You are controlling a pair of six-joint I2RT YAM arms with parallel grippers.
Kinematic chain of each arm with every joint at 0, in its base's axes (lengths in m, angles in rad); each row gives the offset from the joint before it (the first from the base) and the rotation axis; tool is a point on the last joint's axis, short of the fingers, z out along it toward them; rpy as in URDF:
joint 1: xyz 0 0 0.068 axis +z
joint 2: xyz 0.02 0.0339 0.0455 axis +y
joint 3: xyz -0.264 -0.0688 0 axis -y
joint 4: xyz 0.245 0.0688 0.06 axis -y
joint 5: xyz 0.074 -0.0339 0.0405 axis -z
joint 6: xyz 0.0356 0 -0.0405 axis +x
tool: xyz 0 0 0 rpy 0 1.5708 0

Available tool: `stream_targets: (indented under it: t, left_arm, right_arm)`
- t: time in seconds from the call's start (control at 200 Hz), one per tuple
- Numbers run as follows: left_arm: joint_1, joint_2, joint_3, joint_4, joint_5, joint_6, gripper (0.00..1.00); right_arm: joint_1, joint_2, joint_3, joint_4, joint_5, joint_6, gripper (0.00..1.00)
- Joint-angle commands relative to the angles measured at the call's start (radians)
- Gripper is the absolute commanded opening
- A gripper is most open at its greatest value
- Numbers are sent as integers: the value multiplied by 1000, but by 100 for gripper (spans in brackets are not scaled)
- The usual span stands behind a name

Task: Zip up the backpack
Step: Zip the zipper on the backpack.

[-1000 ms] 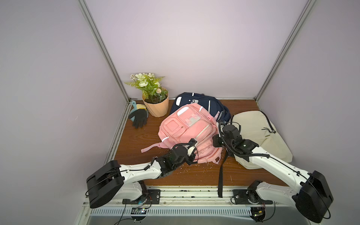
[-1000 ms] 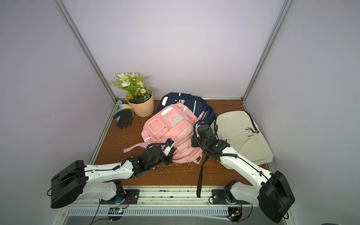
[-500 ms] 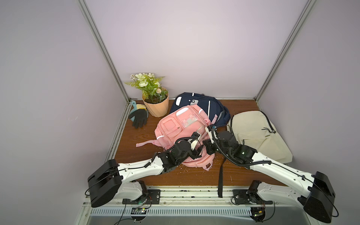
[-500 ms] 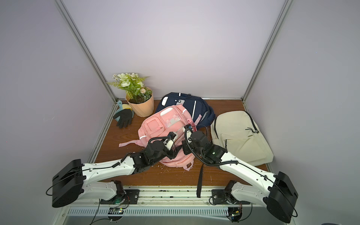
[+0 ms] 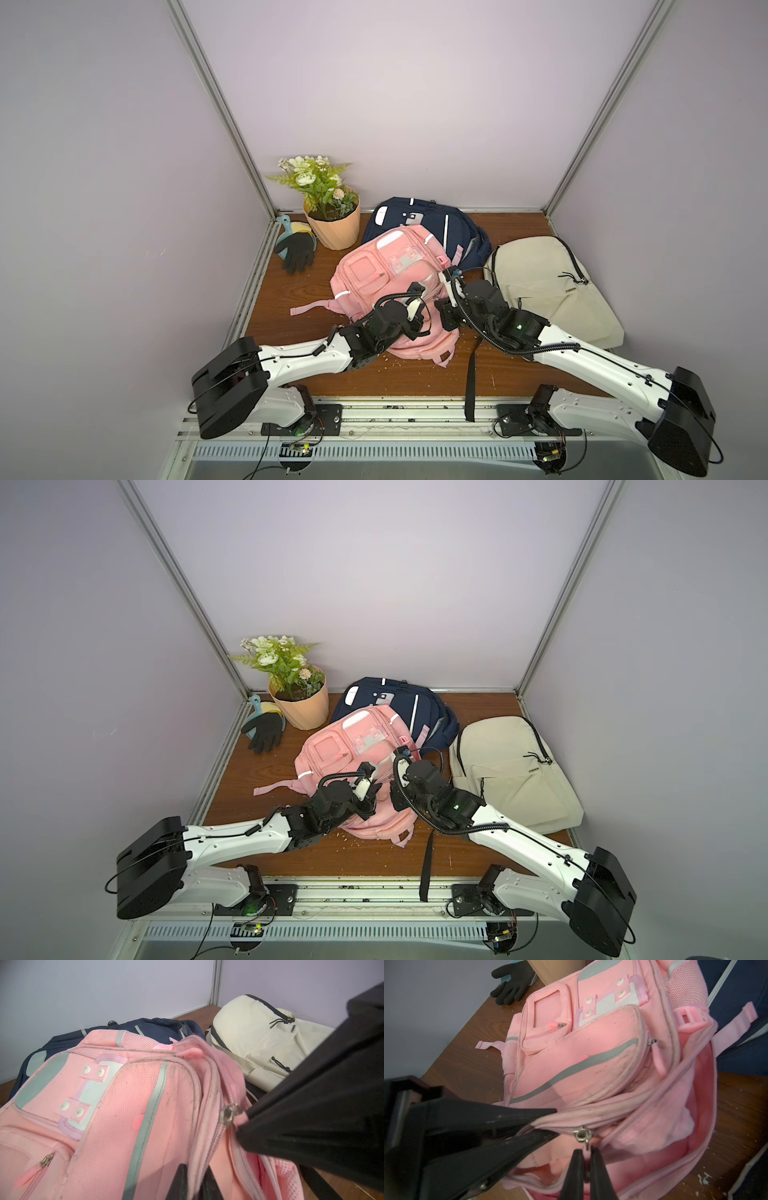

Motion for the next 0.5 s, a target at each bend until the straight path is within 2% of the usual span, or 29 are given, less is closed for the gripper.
stream_targets:
  t: [0.0,0.185,0.35,0.49]
  left_arm:
    - [0,-55,-77,-68,-79,-50,10]
    - [-2,-148,-160,-56,-63,-58,9]
    - [-4,-184,-180,-46,-33,-42,12]
    - [-4,-165,-158,-58,-37,-31,14]
  right_arm:
    - [-113,-14,74,22,85,50,0]
    - [-215,59,148,7,76,25,0]
    - [-218,128,202,11,67,2,0]
    - [-212,93,169,50,-34,-24,0]
